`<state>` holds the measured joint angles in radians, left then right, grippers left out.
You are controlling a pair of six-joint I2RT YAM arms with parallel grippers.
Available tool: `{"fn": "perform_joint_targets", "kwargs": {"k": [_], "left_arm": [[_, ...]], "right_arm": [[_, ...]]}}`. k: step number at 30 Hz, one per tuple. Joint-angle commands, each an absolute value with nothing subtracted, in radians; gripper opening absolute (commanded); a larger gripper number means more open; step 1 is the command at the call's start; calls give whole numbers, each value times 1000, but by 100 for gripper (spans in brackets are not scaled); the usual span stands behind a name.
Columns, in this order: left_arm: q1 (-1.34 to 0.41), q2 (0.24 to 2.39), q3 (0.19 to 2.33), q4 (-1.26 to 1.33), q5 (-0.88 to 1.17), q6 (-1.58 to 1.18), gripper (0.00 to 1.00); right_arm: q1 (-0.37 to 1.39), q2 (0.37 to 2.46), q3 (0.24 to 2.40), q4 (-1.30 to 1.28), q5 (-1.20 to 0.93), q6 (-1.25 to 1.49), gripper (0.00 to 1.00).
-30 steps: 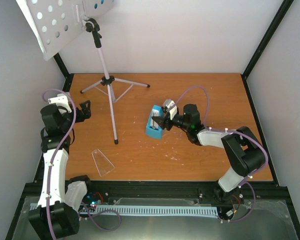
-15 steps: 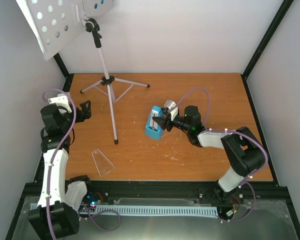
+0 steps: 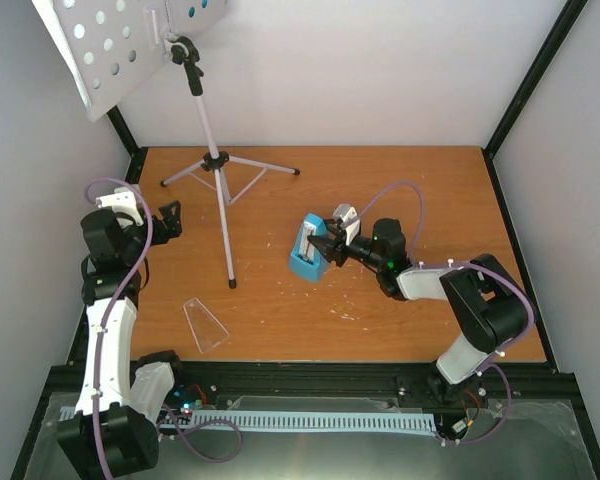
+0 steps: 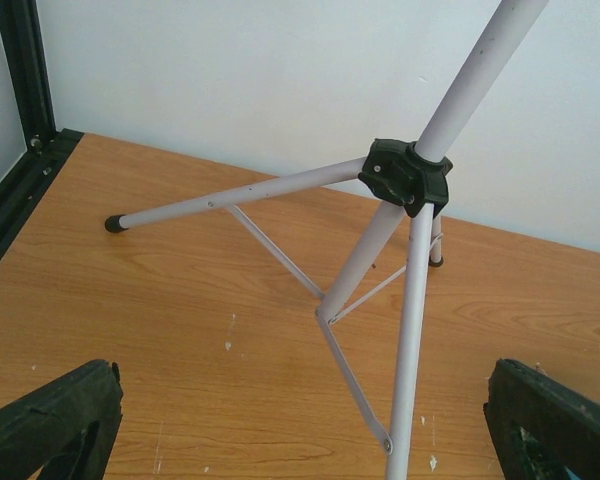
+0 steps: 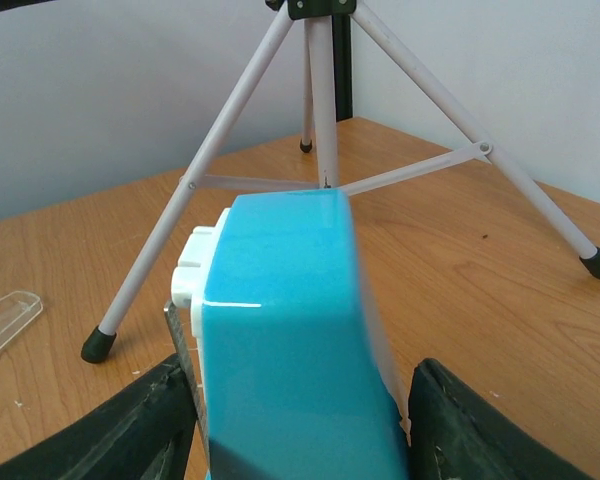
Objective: Pack up the instrument practice props
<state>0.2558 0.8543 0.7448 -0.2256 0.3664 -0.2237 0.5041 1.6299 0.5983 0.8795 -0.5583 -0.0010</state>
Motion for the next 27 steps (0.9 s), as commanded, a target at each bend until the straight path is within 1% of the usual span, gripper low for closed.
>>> {"fn": "perform_joint_targets", "kwargs": {"k": [1, 10, 14, 23, 25, 27], "left_arm": [[256, 821, 751, -211, 357, -198, 99], [256, 827, 748, -213, 333, -186, 100], [256, 831, 747, -207, 340, -177, 99], [256, 841, 736, -185, 370, -147, 99], [256, 844, 731, -179, 374, -138, 99], [256, 842, 725, -170, 375, -135, 99]], "right_arm": [[502, 1649, 584, 965, -575, 43, 56], [503, 1641, 589, 938, -553, 71, 55], [502, 1637, 616, 869, -563, 75, 56], [503, 1610, 668, 754, -555, 41, 65], [503, 1606, 685, 736, -573, 50, 69], [503, 1592, 688, 735, -585, 51, 76]]}}
